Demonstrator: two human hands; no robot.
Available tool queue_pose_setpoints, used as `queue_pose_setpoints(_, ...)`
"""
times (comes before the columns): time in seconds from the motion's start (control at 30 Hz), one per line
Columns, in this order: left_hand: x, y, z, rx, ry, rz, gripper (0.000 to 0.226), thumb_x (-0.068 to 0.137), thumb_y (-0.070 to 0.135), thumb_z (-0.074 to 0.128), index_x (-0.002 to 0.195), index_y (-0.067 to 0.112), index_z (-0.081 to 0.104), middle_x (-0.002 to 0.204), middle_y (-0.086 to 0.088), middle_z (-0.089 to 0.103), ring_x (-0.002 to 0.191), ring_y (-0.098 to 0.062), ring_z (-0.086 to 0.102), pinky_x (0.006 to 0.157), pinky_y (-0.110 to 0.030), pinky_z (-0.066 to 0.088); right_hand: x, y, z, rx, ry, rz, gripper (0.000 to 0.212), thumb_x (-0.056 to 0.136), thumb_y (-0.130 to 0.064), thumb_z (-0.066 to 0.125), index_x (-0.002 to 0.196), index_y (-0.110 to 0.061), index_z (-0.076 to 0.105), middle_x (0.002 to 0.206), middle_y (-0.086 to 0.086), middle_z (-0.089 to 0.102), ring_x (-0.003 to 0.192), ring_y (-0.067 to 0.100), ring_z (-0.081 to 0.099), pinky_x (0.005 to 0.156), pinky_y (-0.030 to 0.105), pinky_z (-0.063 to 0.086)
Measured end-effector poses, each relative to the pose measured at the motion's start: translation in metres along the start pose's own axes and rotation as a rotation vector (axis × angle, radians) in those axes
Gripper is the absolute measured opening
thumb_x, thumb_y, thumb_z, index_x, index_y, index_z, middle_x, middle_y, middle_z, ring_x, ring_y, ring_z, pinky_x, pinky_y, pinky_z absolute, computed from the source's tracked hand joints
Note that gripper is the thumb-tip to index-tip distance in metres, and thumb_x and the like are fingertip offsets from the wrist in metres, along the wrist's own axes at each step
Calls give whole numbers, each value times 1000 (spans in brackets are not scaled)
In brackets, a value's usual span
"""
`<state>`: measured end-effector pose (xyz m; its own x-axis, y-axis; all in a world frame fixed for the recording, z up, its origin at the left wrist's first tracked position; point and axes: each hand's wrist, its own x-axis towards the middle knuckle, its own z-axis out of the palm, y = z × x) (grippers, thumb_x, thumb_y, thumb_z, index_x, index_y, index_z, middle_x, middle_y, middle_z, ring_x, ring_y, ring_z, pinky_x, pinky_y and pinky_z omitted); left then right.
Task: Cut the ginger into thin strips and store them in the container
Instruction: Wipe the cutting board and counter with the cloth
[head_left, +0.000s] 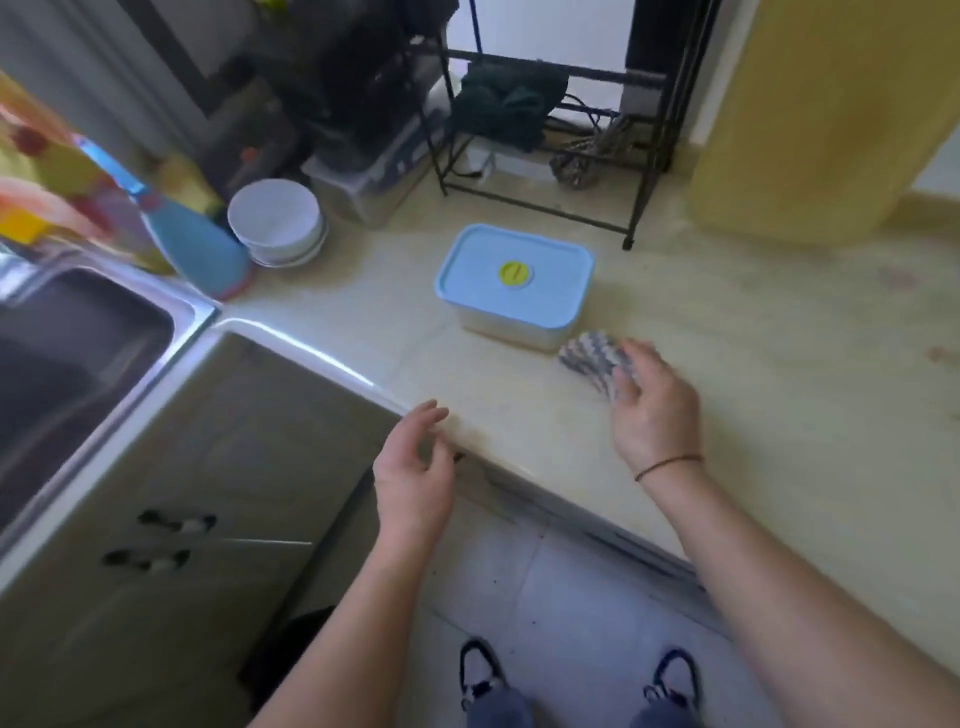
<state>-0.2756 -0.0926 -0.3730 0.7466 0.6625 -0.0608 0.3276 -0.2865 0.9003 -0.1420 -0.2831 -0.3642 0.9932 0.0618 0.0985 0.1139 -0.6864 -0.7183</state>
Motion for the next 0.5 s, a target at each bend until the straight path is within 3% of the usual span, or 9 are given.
queue_pose_setpoints(0.07,8,-8,-5,29,-4,53,30,94,-2,60,112,20,72,127,10,64,122,-5,58,110,-37,46,8,17,-18,-42,131,48,44,87,-15,48,124,2,65,122,23,68,106,41,67,91,34,41)
queue_pose_setpoints(0.13,12,-17,-5,39,-3,81,31,92,-3,61,113,16,72,128,9,63,124,-9,57,111,-40,45,4,27,-11,-109,112,53,47,85,-14,47,125,4,65,127,25,65,115,44,63,98,40,47)
queue_pose_setpoints(0.2,14,-26,-6,65,7,122,29,92,-2,61,113,13,73,131,6,63,126,-11,56,111,-37,44,-13,26,15,-163,45,-3,46,83,-9,49,124,4,66,132,24,63,126,46,56,109,52,42)
queue_pose_setpoints(0.3,6,-36,-8,104,15,225,28,89,5,58,113,8,73,134,-2,62,126,-16,57,109,-25,43,-45,10,51,-197,-16,-194,44,78,0,55,118,2,70,128,21,66,123,45,58,103,58,42)
queue_pose_setpoints(0.33,4,-39,-10,93,4,239,29,88,6,59,113,7,73,135,-3,62,126,-17,57,108,-21,42,-52,5,57,-199,-46,-248,43,77,0,56,117,1,71,126,20,67,121,43,60,102,57,43)
queue_pose_setpoints(0.4,1,-44,-15,71,-27,245,28,88,2,61,113,7,73,138,-3,60,128,-16,56,109,-15,37,-54,-9,56,-148,-54,-224,42,79,-2,55,117,0,72,124,18,69,119,41,63,103,40,46)
queue_pose_setpoints(0.43,1,-47,-20,63,-37,244,29,88,-1,62,113,8,73,139,-4,59,130,-15,54,110,-13,36,-50,-15,51,-103,-14,-168,40,80,-3,54,116,1,72,121,20,70,115,42,65,101,30,45)
queue_pose_setpoints(0.5,4,-57,-35,50,-23,209,31,88,-5,64,114,10,72,139,-1,59,132,-10,51,111,-12,33,-46,-34,41,-33,149,-117,34,84,-1,54,114,6,70,111,25,71,102,43,69,94,27,42)
